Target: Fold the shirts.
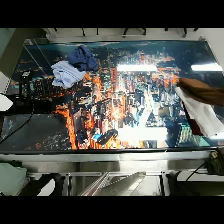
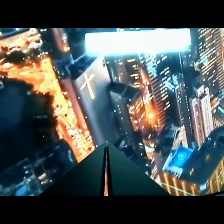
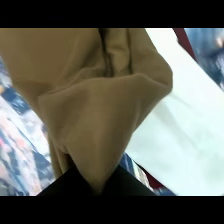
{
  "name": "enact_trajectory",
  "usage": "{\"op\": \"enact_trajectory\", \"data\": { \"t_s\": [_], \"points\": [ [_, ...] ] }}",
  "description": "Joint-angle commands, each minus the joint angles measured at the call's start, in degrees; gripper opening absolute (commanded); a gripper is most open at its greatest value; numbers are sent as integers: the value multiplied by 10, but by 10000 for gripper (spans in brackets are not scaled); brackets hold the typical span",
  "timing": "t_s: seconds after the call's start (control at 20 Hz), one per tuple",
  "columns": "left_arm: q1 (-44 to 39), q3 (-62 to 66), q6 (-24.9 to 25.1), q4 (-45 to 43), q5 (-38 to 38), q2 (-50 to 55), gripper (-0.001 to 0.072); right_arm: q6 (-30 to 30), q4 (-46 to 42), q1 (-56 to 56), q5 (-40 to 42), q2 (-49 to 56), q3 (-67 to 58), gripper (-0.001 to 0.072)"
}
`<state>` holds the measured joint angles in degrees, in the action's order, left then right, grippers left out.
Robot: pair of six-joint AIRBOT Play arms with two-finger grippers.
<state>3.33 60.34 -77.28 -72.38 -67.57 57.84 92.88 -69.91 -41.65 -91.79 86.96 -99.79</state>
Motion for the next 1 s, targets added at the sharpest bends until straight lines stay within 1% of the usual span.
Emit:
{"op": "enact_trajectory", "data": {
  "t_s": [0.0,0.15,0.25,0.35,0.4,0.45,0.5,0.7,0.75,0.8,0.95],
  "points": [
    [0,0,2,0,0,0,13,34,-91,-1,-10,-33,128,35],
    [0,0,2,1,-8,0,13,34,-116,-11,55,-65,236,35],
    [0,0,2,1,-25,0,13,29,-115,-22,87,-73,265,36],
    [0,0,1,1,-40,0,13,30,-108,-31,100,-73,267,45],
    [0,0,1,5,-48,0,13,29,-105,-34,101,-73,267,145],
    [0,0,1,5,-56,0,14,24,-104,-37,99,-77,266,553],
    [0,0,1,5,-65,0,14,19,-104,-40,97,-85,266,688],
    [0,0,1,5,-70,0,14,19,-107,-76,63,-161,260,688],
    [0,0,1,5,-70,0,13,28,-106,-83,53,-191,260,688],
    [0,0,0,5,-70,0,13,40,-105,-85,52,-221,260,687],
    [0,0,-4,5,-78,0,14,62,-53,-63,84,-311,260,687]
  ]
}}
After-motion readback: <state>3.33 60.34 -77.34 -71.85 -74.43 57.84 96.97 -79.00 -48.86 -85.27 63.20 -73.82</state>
